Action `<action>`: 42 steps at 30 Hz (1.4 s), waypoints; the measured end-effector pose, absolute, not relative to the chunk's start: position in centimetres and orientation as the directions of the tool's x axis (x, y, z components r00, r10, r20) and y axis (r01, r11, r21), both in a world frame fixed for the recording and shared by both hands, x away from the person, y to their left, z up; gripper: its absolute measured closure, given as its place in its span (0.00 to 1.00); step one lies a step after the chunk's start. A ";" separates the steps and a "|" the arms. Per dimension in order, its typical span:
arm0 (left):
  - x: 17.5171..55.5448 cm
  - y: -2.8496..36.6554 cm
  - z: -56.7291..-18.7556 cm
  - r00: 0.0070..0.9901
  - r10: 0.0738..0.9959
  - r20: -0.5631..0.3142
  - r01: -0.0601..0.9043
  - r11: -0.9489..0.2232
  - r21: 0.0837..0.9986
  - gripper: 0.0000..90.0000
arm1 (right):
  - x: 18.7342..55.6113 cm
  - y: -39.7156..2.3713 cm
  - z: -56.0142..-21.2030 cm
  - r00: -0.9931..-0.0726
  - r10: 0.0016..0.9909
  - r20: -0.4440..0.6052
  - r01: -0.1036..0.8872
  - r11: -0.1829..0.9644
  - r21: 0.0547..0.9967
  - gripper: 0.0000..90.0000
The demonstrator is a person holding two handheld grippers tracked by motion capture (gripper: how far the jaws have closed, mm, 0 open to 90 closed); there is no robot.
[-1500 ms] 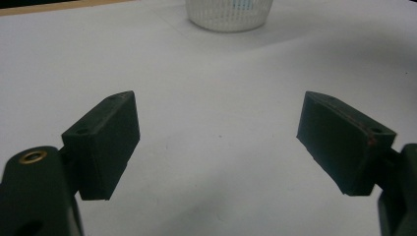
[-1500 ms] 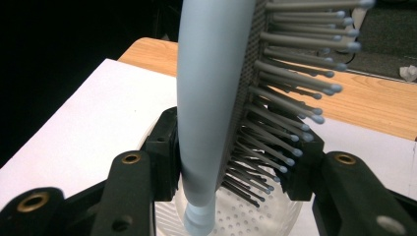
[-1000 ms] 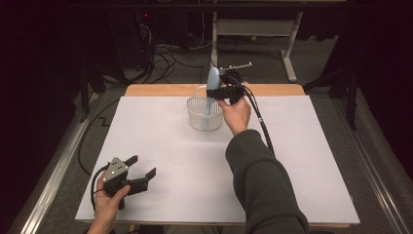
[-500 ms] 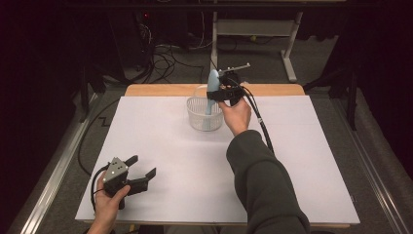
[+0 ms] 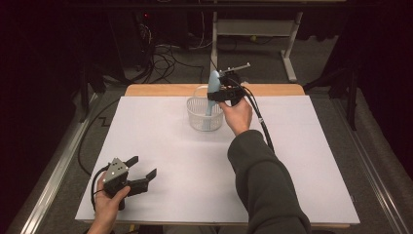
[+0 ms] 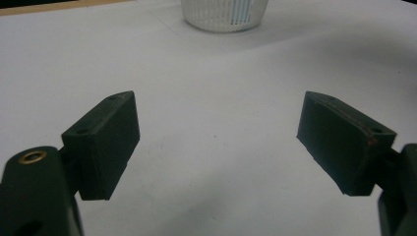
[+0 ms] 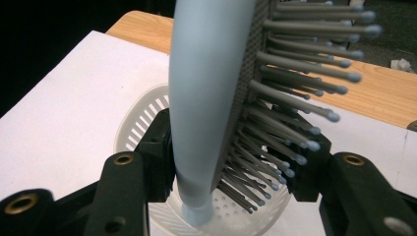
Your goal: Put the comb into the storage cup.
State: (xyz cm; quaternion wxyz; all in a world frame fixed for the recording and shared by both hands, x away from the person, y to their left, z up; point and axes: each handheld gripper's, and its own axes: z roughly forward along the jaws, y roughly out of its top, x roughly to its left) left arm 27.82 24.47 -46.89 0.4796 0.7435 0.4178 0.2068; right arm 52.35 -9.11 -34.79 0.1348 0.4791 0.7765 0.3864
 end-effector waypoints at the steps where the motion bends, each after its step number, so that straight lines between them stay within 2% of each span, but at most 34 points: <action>1: 27.8 24.5 -46.9 0.565 0.820 -0.094 0.423 -0.190 0.886 0.19 | 52.4 -9.1 -34.8 -0.506 0.848 0.161 0.640 0.243 0.729 0.53; 24: 27.7 24.6 -47.0 0.558 0.824 -0.101 0.429 -0.182 0.885 0.19 | 52.3 -10.1 -34.1 -0.509 0.851 0.131 0.642 0.273 0.717 0.44; 42: 27.7 24.6 -47.0 0.556 0.825 -0.101 0.431 -0.182 0.884 0.19 | 52.1 -10.4 -34.2 -0.518 0.848 0.108 0.649 0.308 0.696 0.41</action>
